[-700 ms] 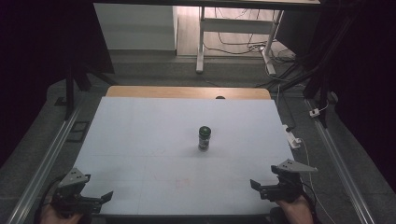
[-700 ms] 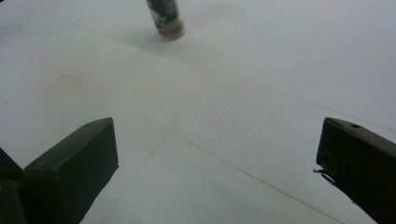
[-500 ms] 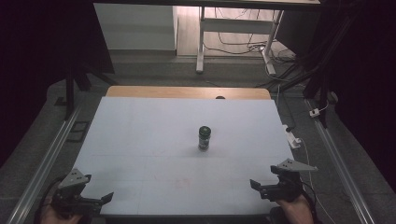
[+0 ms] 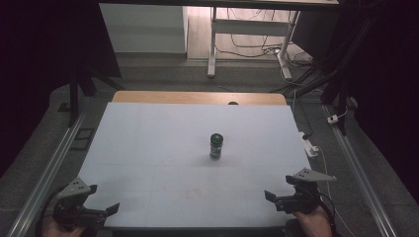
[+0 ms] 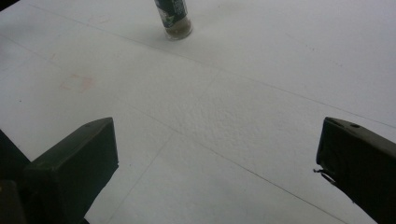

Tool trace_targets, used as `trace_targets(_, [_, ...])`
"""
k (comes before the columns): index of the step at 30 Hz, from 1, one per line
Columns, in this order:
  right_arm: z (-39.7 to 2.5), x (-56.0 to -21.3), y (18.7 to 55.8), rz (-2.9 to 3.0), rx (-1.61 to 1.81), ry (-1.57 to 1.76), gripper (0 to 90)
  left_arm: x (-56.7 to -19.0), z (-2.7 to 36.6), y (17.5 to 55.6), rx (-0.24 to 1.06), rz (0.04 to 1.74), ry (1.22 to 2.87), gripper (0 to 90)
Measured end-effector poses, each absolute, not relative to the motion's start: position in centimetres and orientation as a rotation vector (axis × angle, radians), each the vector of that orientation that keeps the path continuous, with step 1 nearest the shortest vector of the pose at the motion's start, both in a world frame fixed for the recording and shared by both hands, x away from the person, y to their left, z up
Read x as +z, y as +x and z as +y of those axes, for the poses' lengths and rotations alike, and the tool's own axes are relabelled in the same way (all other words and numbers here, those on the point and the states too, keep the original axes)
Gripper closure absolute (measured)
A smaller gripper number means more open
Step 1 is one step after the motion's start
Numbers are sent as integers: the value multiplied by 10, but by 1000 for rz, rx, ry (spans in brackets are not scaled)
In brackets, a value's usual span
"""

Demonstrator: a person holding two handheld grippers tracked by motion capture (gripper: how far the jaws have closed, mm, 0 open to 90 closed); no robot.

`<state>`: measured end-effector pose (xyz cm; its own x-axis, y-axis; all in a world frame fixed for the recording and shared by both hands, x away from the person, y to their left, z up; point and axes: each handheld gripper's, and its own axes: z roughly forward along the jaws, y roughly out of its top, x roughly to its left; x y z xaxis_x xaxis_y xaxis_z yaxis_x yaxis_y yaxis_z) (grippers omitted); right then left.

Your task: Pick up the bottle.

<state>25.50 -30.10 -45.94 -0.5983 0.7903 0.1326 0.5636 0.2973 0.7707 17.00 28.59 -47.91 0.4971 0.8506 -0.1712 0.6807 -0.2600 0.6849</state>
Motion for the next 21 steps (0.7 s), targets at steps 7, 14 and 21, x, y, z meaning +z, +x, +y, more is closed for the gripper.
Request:
trace_targets(7, [-299, -458, 254, 2324, 1229, 1217, 0, -479, 287, 171, 290, 1259, 2005, 0])
trace_targets(14, [-294, -455, 254, 2325, 1243, 1191, 0, -479, 286, 171, 290, 1260, 2014, 0])
trace_targets(21, [-288, -452, 256, 2323, 1252, 1157, 0, -479, 285, 171, 289, 1254, 2026, 0])
